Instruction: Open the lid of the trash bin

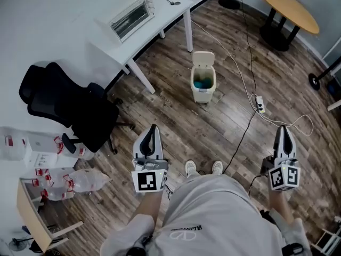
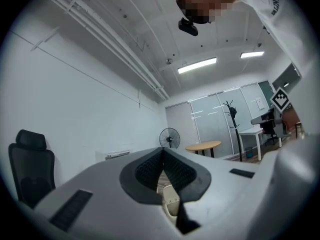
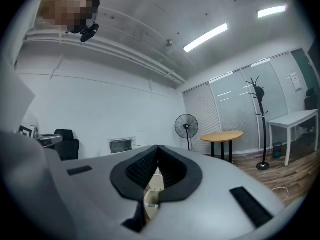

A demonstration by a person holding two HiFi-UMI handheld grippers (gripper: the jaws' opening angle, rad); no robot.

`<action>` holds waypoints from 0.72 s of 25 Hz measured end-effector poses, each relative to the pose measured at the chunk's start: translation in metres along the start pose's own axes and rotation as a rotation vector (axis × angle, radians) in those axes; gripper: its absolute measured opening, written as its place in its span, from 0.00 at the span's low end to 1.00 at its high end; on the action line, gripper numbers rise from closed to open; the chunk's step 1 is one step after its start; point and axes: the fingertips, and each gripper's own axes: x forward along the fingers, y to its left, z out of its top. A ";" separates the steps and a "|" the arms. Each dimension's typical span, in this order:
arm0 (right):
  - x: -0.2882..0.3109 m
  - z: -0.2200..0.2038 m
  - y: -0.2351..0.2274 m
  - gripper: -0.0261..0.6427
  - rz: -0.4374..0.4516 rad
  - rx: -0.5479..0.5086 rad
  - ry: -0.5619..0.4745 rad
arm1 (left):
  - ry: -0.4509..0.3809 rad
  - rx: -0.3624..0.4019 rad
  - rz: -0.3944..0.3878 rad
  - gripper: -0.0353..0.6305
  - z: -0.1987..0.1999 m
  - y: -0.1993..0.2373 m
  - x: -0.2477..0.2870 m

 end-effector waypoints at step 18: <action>0.000 -0.011 -0.010 0.06 0.008 0.021 0.032 | -0.016 -0.009 0.004 0.05 0.010 -0.016 0.016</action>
